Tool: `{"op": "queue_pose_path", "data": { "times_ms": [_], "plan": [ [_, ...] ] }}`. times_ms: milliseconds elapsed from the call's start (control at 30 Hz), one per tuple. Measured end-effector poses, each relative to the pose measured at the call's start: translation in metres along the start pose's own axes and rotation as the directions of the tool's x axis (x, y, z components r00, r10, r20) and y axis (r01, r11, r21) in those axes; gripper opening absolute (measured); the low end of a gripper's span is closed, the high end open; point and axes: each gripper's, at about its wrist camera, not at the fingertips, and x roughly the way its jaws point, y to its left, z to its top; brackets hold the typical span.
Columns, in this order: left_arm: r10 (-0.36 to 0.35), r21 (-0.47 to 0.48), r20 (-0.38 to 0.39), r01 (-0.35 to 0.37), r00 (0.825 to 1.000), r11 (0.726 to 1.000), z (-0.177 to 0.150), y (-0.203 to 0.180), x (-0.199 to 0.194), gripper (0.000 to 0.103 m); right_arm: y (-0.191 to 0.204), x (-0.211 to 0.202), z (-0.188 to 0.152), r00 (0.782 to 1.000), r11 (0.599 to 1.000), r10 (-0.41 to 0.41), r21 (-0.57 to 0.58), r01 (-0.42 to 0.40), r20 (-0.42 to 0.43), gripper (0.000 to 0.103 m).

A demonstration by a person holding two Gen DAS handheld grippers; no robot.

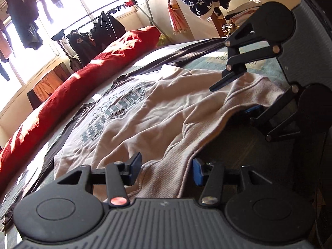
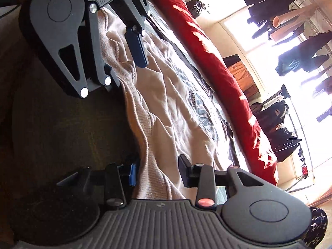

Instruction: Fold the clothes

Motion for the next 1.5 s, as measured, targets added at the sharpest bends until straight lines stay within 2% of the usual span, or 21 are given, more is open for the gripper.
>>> {"op": "queue_pose_path", "data": {
  "times_ms": [167,267,333,367,400,433,467,500,633,733,867,967,1033,1100,1200,1233,1267,1300,1400,1467,1500],
  "plan": [
    [0.02,0.063,-0.038,-0.017,0.999,0.998,-0.017,-0.015,-0.004,0.051,0.004,0.003,-0.001,0.997,0.997,-0.076,-0.015,0.076,-0.02,0.042],
    [0.112,0.164,-0.019,-0.107,0.994,0.981,-0.02,-0.026,-0.006,0.053,0.011,0.003,0.0,0.993,0.993,-0.113,-0.037,0.112,-0.022,0.032],
    [0.162,0.223,-0.01,-0.155,0.987,0.962,-0.023,-0.028,-0.009,0.052,0.012,0.002,-0.003,0.989,0.988,-0.145,-0.055,0.144,-0.03,0.03],
    [0.172,0.242,-0.011,-0.165,0.985,0.956,-0.025,-0.028,-0.011,0.049,0.01,0.001,-0.005,0.989,0.989,-0.145,-0.045,0.143,-0.038,0.023],
    [0.174,0.253,-0.017,-0.164,0.985,0.953,-0.028,-0.027,-0.012,0.036,0.007,-0.002,-0.005,0.991,0.992,-0.125,-0.019,0.124,-0.041,0.017],
    [0.18,0.265,-0.024,-0.167,0.983,0.95,-0.03,-0.025,-0.012,0.026,0.003,-0.005,-0.006,0.994,0.994,-0.104,0.008,0.105,-0.044,0.016],
    [0.183,0.275,-0.026,-0.169,0.983,0.946,-0.032,-0.023,-0.013,0.01,-0.001,-0.007,-0.004,0.996,0.996,-0.077,0.031,0.079,-0.042,0.014],
    [0.184,0.284,-0.025,-0.17,0.983,0.944,-0.033,-0.02,-0.014,0.006,-0.005,-0.01,-0.002,0.998,0.997,-0.05,0.053,0.052,-0.04,0.013],
    [0.175,0.302,-0.024,-0.16,0.984,0.94,-0.029,-0.001,-0.028,0.003,-0.022,-0.02,0.005,0.998,0.988,0.058,0.143,-0.054,-0.025,0.012],
    [0.143,0.311,-0.027,-0.127,0.989,0.942,-0.024,0.013,-0.047,0.002,-0.04,-0.034,0.012,0.989,0.974,0.145,0.175,-0.143,-0.002,0.012],
    [0.041,0.279,-0.115,-0.007,0.992,0.96,-0.028,0.021,-0.056,0.004,-0.052,-0.042,0.018,0.952,0.927,0.307,0.225,-0.299,-0.002,0.012],
    [-0.066,0.236,-0.195,0.112,0.979,0.965,-0.043,0.018,-0.056,0.011,-0.043,-0.028,0.012,0.926,0.912,0.369,0.224,-0.345,-0.074,0.014],
    [-0.119,0.199,-0.209,0.162,0.971,0.967,-0.049,0.019,-0.064,0.012,-0.04,-0.029,0.006,0.917,0.903,0.39,0.231,-0.363,-0.085,0.019],
    [-0.148,0.106,-0.198,0.172,0.969,0.979,-0.049,0.034,-0.074,0.013,-0.045,-0.037,0.001,0.906,0.882,0.418,0.269,-0.387,-0.066,0.022],
    [-0.136,-0.13,-0.154,0.116,0.979,0.985,-0.046,0.078,-0.083,0.016,-0.063,-0.049,-0.007,0.896,0.838,0.443,0.359,-0.41,-0.012,0.022],
    [-0.12,-0.231,-0.143,0.085,0.982,0.969,-0.048,0.095,-0.082,0.016,-0.073,-0.051,-0.011,0.898,0.818,0.44,0.408,-0.406,0.012,0.023],
    [-0.109,-0.327,-0.144,0.056,0.984,0.943,-0.051,0.111,-0.078,0.023,-0.083,-0.051,-0.017,0.903,0.797,0.43,0.457,-0.394,0.029,0.025],
    [-0.103,-0.413,-0.152,0.032,0.983,0.91,-0.055,0.125,-0.073,0.03,-0.091,-0.048,-0.025,0.908,0.771,0.419,0.516,-0.374,0.033,0.03],
    [-0.085,-0.614,-0.171,-0.039,0.981,0.789,-0.077,0.153,-0.054,0.035,-0.113,-0.038,-0.048,0.917,0.671,0.396,0.669,-0.321,0.043,0.031],
    [-0.092,-0.692,-0.188,-0.065,0.978,0.719,-0.092,0.161,-0.041,0.04,-0.123,-0.024,-0.074,0.908,0.546,0.416,0.782,-0.301,0.059,0.032],
    [-0.103,-0.718,-0.198,-0.072,0.975,0.693,-0.099,0.162,-0.034,0.041,-0.124,-0.018,-0.084,0.906,0.498,0.42,0.819,-0.283,0.057,0.033]
  ]
}}
